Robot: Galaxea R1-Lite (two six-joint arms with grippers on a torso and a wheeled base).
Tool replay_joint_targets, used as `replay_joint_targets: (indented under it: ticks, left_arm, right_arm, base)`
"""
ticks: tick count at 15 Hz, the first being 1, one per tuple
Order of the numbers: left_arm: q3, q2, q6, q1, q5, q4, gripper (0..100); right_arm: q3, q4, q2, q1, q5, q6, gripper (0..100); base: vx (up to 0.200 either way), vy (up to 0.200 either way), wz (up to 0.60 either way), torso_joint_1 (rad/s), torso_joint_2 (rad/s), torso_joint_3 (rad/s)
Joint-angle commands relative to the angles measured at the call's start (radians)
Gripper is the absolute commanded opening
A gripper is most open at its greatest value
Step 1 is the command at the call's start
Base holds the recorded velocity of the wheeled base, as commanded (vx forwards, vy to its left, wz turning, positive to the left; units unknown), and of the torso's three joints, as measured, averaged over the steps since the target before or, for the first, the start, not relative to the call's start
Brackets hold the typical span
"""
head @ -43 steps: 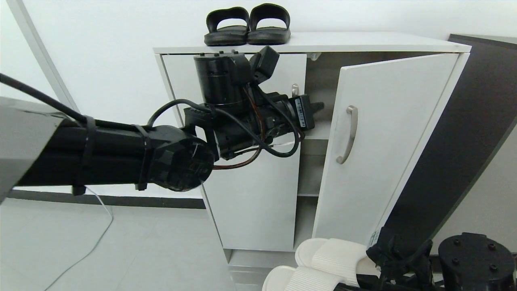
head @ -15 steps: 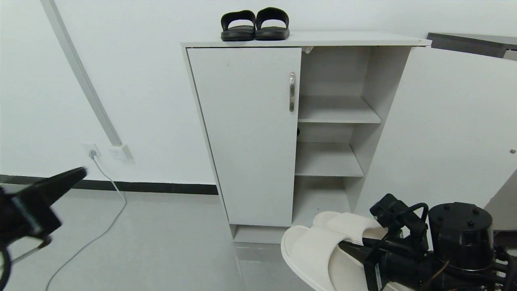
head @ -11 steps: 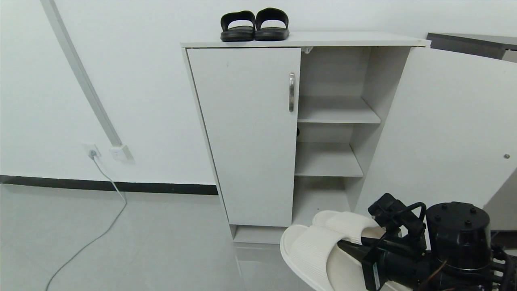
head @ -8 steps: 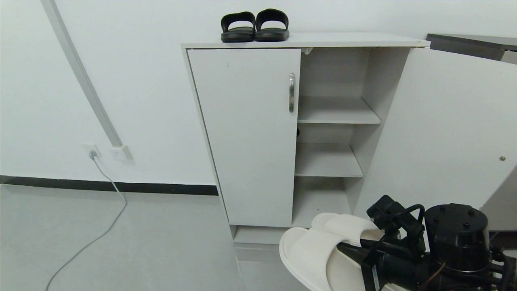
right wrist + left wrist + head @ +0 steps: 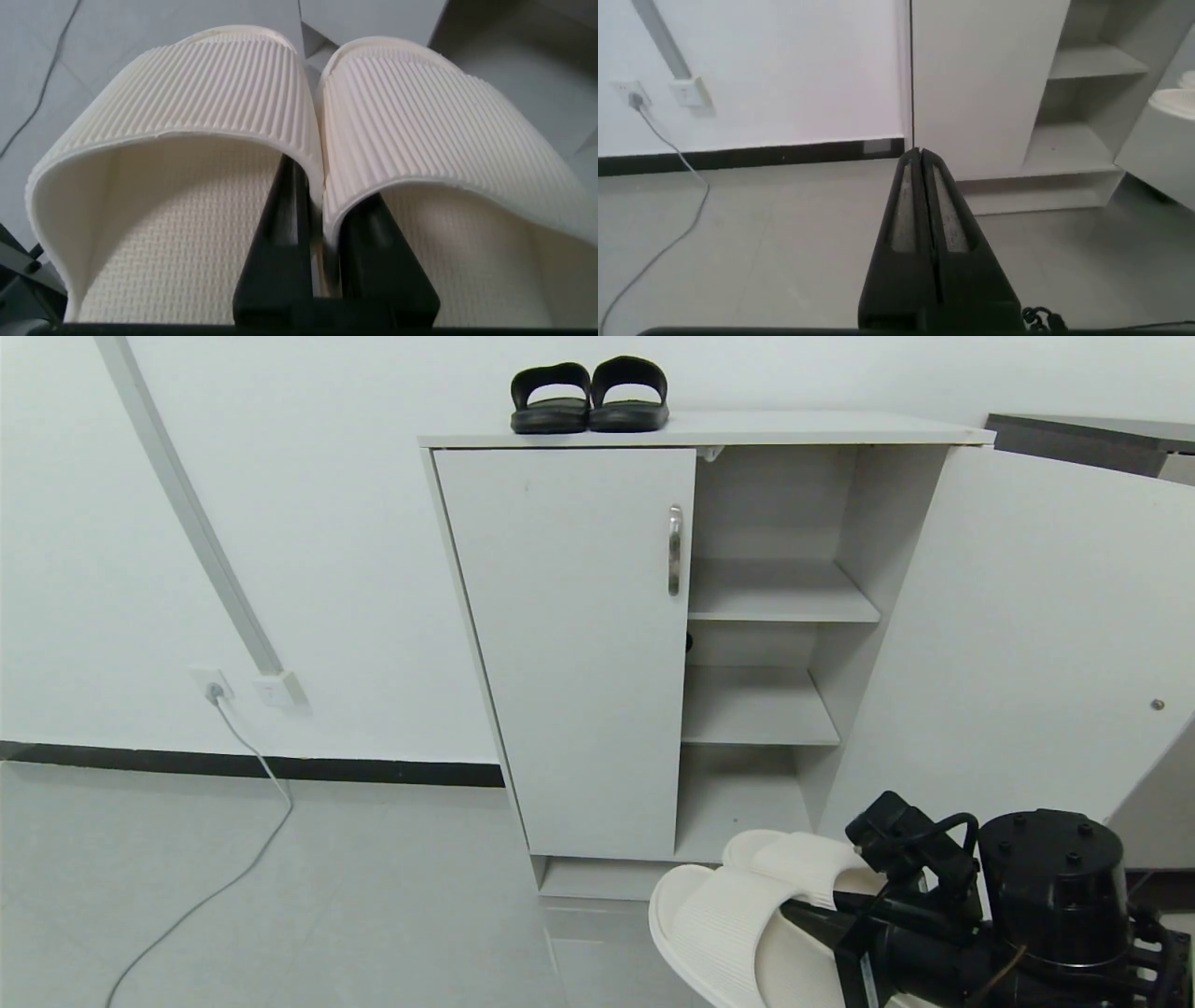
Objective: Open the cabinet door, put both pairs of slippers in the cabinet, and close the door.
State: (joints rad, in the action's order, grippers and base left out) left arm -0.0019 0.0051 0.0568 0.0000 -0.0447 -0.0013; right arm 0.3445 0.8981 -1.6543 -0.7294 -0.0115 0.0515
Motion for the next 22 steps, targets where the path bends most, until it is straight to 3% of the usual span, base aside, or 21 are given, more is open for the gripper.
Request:
replay_joint_targets:
  ticks: [1,2,4,6,8,10,13,18,22]
  left_arm:
    - [0.002,-0.005,-0.009,0.000,0.003,0.001,0]
    - [0.002,-0.005,-0.035,0.002,0.017,0.001,0]
    - [0.000,-0.005,-0.008,0.000,0.105,0.003,0]
    - [0.002,-0.005,-0.040,0.000,0.109,0.003,0]
    - [0.002,-0.005,-0.045,0.002,0.112,0.001,0]
    - [0.002,-0.005,-0.046,0.000,0.109,0.001,0]
    - [0.002,-0.005,-0.048,0.000,0.094,0.001,0]
    - [0.002,-0.005,-0.048,0.000,0.092,0.001,0]
    - [0.002,-0.005,-0.048,0.000,0.091,0.001,0]
  right_arm:
    - [0.002,0.002,-0.009,-0.001,-0.001,-0.001,0]
    - [0.004,0.002,-0.010,-0.001,-0.001,-0.001,0]
    - [0.004,0.001,-0.010,-0.010,0.011,-0.001,0]
    - [0.022,0.005,-0.024,-0.021,0.048,-0.001,0]
    - [0.088,0.053,-0.090,-0.053,0.176,0.033,0]
    - [0.211,0.078,-0.203,-0.099,0.372,0.113,0]
    - [0.375,0.076,-0.343,-0.102,0.620,0.146,0]
    - [0.456,0.073,-0.383,-0.097,0.703,0.149,0]
    - [0.478,0.071,-0.384,-0.101,0.736,0.148,0]
  base:
    - [0.000,0.000,0.00,0.000,0.00,0.000]
    - [0.000,0.000,0.00,0.000,0.00,0.000]
    - [0.000,0.000,0.00,0.000,0.00,0.000]
    - [0.000,0.000,0.00,0.000,0.00,0.000]
    - [0.000,0.000,0.00,0.000,0.00,0.000]
    - [0.000,0.000,0.00,0.000,0.00,0.000]
    - [0.000,0.000,0.00,0.000,0.00,0.000]
    - [0.000,0.000,0.00,0.000,0.00,0.000]
    - [0.000,-0.200,0.00,-0.001,0.00,-0.001]
